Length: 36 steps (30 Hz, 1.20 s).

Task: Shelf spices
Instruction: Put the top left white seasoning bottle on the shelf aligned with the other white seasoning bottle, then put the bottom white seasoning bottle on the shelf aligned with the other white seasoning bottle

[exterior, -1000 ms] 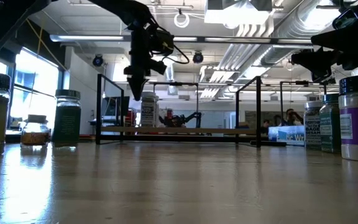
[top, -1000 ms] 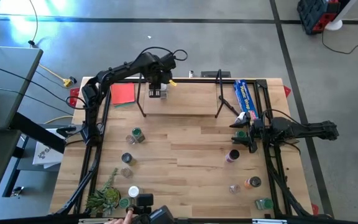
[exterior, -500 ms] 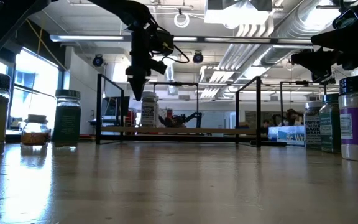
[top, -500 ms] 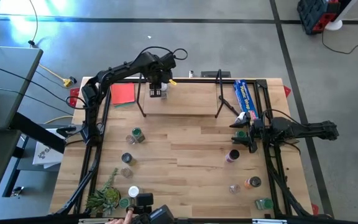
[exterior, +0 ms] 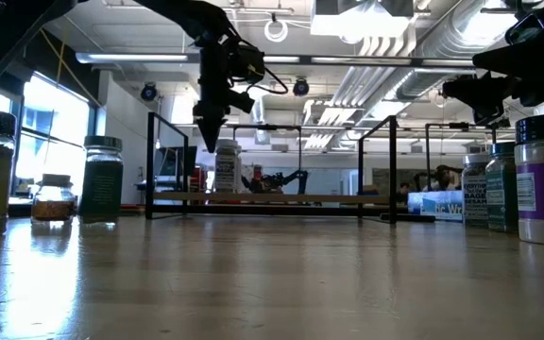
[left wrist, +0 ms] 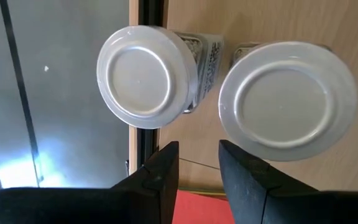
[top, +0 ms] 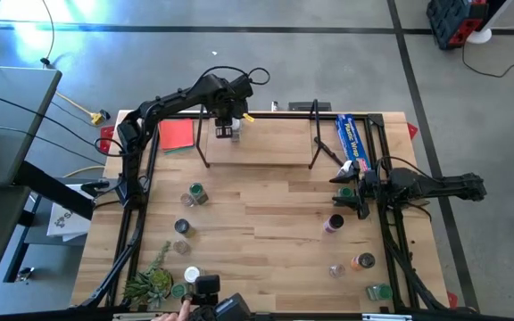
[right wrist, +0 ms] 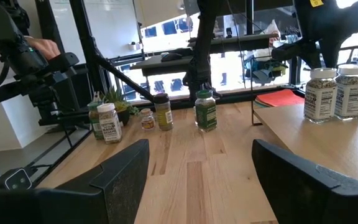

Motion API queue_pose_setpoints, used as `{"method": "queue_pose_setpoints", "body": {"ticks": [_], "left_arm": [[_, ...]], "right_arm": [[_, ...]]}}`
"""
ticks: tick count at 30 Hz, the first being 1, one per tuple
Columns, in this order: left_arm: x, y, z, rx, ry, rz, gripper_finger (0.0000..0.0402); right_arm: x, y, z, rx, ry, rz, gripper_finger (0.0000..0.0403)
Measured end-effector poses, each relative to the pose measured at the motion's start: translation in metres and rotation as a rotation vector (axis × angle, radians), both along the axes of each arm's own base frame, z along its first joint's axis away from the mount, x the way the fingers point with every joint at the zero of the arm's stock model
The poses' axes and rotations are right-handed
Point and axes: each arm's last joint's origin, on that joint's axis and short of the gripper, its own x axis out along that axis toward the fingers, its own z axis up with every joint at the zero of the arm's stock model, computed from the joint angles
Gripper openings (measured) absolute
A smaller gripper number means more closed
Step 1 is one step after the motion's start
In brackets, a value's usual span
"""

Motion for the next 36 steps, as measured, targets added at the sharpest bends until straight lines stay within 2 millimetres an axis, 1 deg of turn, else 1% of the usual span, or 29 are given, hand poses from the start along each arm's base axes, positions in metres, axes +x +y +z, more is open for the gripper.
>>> {"method": "queue_pose_setpoints", "body": {"ticks": [32,36], "left_arm": [[0.0005,0.0004,0.0001,0.005,-0.009,0.011,0.0108],[-0.0008,0.0006,0.0008,0.034,0.019,0.018,0.0108]], "right_arm": [[0.0000,0.0000,0.0000,-0.002,0.000,0.000,0.0279],[0.0000,0.0000,0.0000,-0.001,-0.001,0.000,0.0279]]}}
